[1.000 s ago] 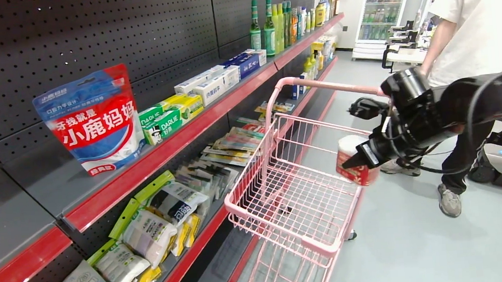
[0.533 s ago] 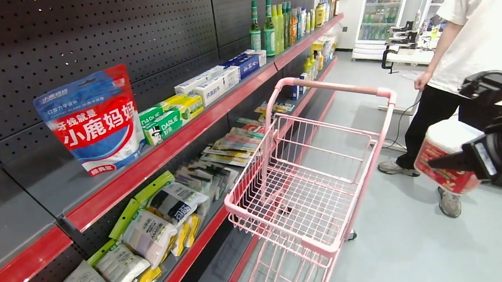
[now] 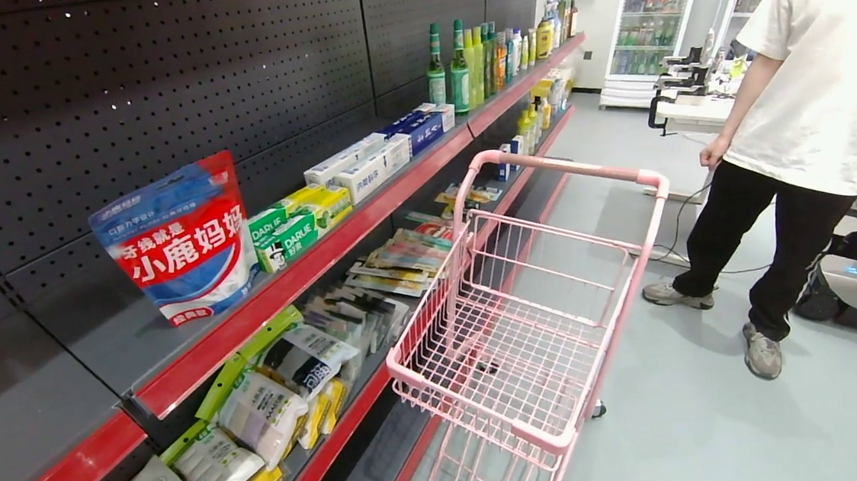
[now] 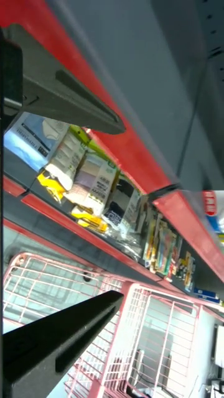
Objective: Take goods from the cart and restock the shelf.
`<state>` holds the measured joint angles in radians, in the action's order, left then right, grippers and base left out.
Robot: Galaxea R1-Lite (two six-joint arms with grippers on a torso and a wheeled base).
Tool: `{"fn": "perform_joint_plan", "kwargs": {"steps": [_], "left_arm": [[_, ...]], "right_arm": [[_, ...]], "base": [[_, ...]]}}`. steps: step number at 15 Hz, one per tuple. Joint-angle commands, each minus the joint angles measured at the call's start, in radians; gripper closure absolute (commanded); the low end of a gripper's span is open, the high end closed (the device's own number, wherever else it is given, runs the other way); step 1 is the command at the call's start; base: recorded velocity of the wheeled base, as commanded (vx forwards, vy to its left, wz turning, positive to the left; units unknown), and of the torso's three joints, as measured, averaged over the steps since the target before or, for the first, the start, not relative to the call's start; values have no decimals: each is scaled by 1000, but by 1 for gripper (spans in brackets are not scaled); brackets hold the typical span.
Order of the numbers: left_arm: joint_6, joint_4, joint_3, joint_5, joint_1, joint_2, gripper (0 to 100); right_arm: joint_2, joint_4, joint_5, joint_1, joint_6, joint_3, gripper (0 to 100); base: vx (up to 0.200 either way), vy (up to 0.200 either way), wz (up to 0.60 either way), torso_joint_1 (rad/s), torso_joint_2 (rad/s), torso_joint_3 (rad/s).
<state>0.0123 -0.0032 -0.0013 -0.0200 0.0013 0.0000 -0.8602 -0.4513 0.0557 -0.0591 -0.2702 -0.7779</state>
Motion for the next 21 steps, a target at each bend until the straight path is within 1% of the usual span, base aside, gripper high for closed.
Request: {"fn": "perform_joint_plan", "kwargs": {"steps": [1, 5, 21], "left_arm": [[0, 0, 0, 0, 0, 0, 0], [0, 0, 0, 0, 0, 0, 0], [0, 0, 0, 0, 0, 0, 0]], "right_arm": [[72, 0, 1, 1, -1, 17, 100], [72, 0, 1, 1, -27, 12, 100], [70, 3, -1, -1, -43, 22, 100]], "base": [[0, 0, 0, 246, -559, -325], [0, 0, 0, 185, -423, -245], [0, 0, 0, 158, -347, -192]]}}
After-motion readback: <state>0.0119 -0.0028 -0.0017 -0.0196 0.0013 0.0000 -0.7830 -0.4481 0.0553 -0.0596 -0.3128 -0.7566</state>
